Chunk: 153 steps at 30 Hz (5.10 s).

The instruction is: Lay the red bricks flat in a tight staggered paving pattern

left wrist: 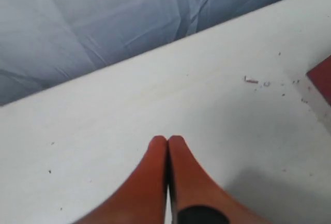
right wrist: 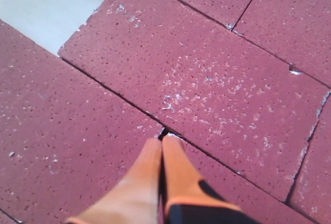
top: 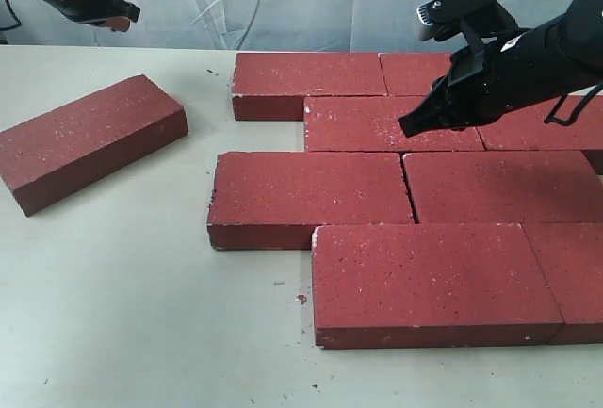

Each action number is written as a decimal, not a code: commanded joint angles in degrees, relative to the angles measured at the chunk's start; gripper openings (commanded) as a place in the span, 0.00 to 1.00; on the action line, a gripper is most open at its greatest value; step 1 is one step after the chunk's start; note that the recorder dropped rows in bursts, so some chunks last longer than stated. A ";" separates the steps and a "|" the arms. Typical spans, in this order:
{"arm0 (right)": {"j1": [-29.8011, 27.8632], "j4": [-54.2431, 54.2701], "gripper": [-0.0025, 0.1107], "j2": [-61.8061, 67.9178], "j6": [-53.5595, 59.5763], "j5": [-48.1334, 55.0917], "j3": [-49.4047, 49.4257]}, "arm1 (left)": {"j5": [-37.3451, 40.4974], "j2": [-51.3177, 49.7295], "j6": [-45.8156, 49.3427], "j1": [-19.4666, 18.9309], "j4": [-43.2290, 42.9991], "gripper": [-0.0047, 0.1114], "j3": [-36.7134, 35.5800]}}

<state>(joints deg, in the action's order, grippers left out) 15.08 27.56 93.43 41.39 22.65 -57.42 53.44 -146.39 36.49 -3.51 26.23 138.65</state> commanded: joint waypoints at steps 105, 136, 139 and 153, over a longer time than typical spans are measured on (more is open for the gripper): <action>0.00 1.71 0.02 0.06 0.31 -2.33 -0.06 | -46.76 34.93 -10.72 -18.18 -1.35 0.04 -78.58; 8.05 7.02 0.01 21.31 -2.66 19.10 -30.24 | -45.50 29.49 -7.94 -8.78 -0.06 0.04 -73.90; 9.78 4.44 0.01 24.67 -5.34 21.92 -36.46 | -44.38 29.49 -7.55 -8.78 0.04 0.04 -73.90; 11.33 -9.17 0.01 36.93 -19.15 28.65 -55.49 | -42.20 29.49 -7.41 -8.78 -0.08 0.04 -73.31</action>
<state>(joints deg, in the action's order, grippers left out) 26.43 18.73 129.52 22.52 51.33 -111.49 10.64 -116.73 28.94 -12.56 25.82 64.86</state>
